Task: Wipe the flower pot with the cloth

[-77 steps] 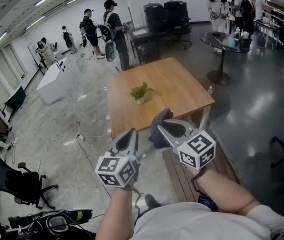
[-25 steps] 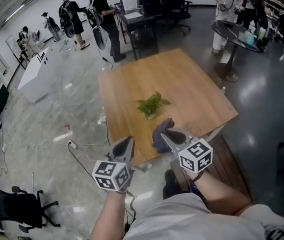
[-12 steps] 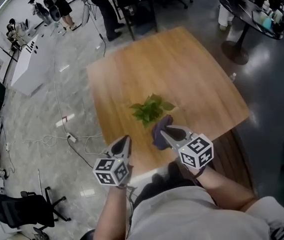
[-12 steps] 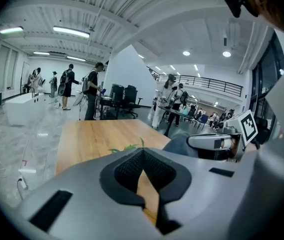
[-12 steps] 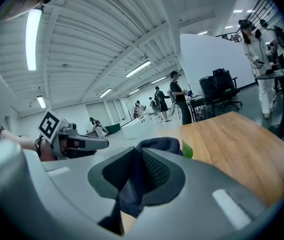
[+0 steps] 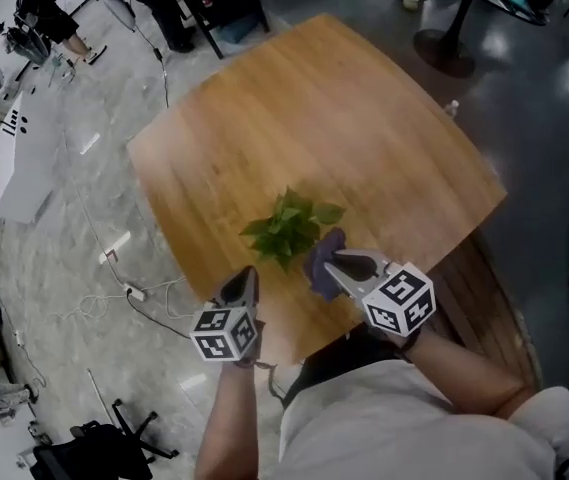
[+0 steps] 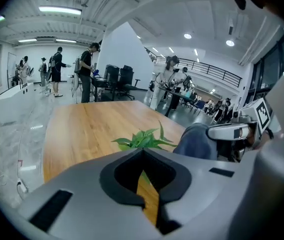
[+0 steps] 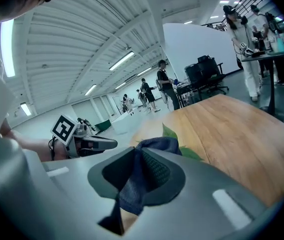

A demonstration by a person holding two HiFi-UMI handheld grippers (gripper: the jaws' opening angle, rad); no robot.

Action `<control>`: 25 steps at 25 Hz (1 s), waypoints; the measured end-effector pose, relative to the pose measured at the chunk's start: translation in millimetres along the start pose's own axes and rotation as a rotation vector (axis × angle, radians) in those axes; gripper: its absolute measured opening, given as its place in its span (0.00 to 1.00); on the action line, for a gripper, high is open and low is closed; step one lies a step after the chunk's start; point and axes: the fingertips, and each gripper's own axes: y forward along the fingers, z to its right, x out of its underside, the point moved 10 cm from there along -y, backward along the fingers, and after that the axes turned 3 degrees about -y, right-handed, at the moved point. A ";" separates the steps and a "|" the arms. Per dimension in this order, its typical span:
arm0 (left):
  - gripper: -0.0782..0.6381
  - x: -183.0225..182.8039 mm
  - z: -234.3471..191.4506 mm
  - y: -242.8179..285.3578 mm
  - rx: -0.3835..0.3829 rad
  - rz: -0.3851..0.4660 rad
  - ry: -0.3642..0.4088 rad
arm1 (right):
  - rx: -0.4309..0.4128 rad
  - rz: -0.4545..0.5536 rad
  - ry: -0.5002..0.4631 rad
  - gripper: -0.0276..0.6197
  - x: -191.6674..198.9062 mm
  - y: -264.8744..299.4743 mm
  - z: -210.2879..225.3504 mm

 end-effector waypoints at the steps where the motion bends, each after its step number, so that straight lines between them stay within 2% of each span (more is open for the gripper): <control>1: 0.12 -1.4 -7.1 10.8 0.005 -0.018 0.000 | 0.011 -0.006 0.011 0.11 1.5 4.6 4.8; 10: 0.12 -0.5 -51.4 104.2 0.054 -0.211 0.023 | 0.121 -0.040 0.126 0.11 22.8 30.2 54.0; 12: 0.18 -0.6 -54.5 120.7 0.066 -0.262 0.037 | 0.141 -0.041 0.145 0.11 26.7 32.6 64.7; 14: 0.18 -1.8 -57.8 133.2 0.074 -0.299 0.052 | 0.161 -0.042 0.168 0.11 30.9 36.3 73.8; 19: 0.18 -7.0 -66.0 154.9 0.097 -0.340 0.067 | 0.181 -0.049 0.220 0.11 47.5 56.0 98.3; 23: 0.18 -10.4 -59.4 161.3 0.093 -0.372 0.143 | 0.160 -0.061 0.265 0.11 70.1 72.5 110.8; 25: 0.18 -9.6 -57.0 163.6 0.098 -0.383 0.156 | 0.144 -0.054 0.290 0.11 79.9 82.7 114.4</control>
